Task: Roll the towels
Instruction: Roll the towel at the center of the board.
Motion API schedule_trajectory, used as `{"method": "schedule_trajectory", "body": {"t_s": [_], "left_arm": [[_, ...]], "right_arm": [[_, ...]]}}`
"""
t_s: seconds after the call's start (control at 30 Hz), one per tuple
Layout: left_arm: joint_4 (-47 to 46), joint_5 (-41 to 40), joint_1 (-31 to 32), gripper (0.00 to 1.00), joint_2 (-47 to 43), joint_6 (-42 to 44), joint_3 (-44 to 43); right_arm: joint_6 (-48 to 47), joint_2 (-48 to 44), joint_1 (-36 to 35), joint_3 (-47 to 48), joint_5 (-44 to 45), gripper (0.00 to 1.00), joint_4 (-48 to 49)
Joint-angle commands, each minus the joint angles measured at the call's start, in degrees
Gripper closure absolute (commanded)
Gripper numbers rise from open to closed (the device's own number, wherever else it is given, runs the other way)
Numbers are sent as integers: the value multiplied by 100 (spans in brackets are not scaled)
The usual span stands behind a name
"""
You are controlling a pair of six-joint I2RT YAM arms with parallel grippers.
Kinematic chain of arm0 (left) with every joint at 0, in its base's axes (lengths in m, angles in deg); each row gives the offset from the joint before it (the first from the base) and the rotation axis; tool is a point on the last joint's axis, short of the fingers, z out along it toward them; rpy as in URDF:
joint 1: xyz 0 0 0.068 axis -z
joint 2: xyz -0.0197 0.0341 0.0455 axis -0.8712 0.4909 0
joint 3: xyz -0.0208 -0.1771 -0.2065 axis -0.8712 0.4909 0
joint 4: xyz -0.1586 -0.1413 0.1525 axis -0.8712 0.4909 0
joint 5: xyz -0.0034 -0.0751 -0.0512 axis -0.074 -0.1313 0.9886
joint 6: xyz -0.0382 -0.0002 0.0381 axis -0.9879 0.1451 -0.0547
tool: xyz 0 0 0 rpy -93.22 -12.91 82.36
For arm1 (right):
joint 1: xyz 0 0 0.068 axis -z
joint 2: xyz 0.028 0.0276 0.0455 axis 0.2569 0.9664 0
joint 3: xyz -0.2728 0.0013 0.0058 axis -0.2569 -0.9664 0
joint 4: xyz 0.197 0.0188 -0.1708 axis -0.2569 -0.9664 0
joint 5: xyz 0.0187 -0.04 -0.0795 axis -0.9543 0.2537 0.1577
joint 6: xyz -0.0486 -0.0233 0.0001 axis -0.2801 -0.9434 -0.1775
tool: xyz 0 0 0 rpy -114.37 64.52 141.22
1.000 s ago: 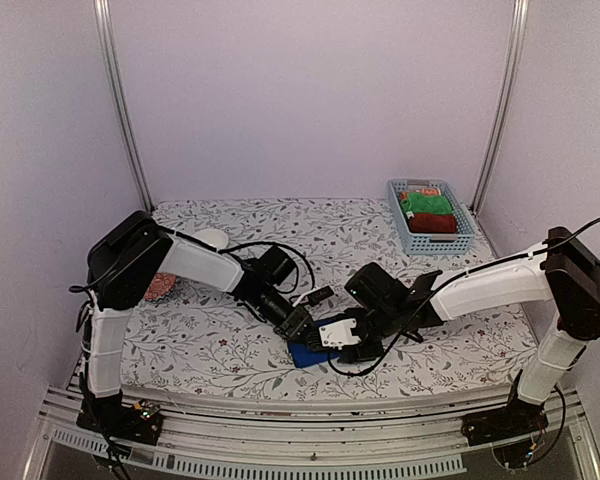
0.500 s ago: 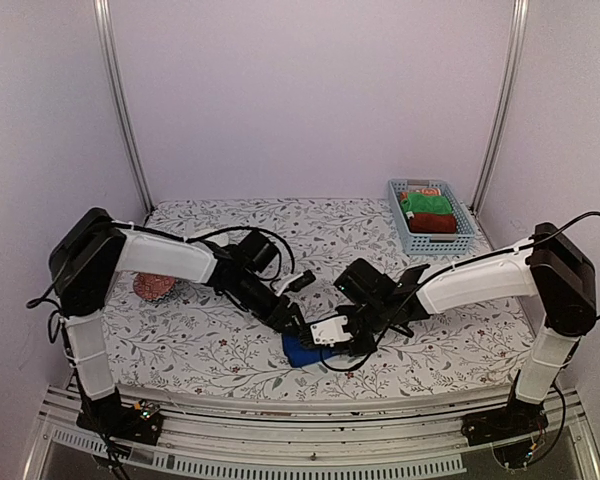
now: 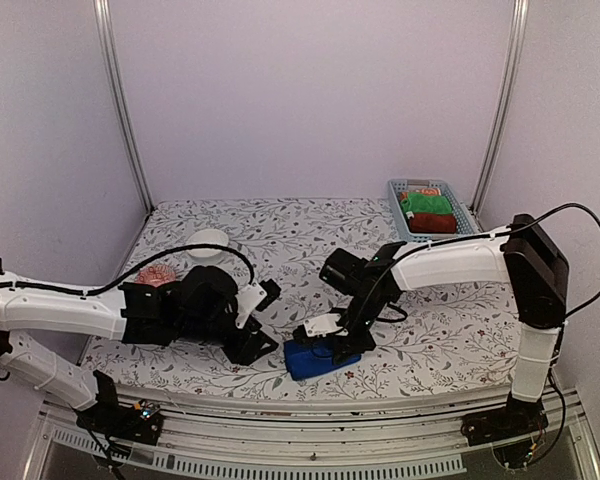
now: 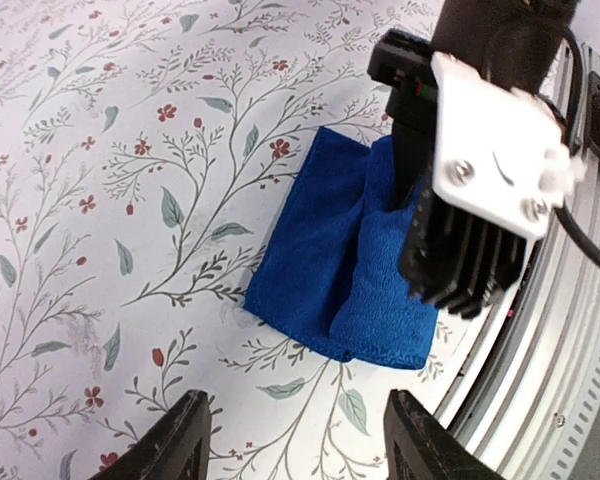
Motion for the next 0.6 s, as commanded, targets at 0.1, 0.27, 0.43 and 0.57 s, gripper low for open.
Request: {"method": "schedule_trajectory", "body": {"t_s": [0.1,0.27,0.43,0.57], "left_arm": [[-264,-1806,976,40,-750,-403,685],[-768,-2048,1749,45,-772,-21,1036],[-748,-2489,2298,50,218,687,548],[-721,-2683,2528,50,1247,1321,-248]], "right_arm": [[27,1327,318,732,-659,89,-1699],[-32,1870,552,1360,-997,89,-2215],[-54,2362,683,1804,-1227,89,-2498],[-40,2773,718,2092,-1319,88,-2685]]}}
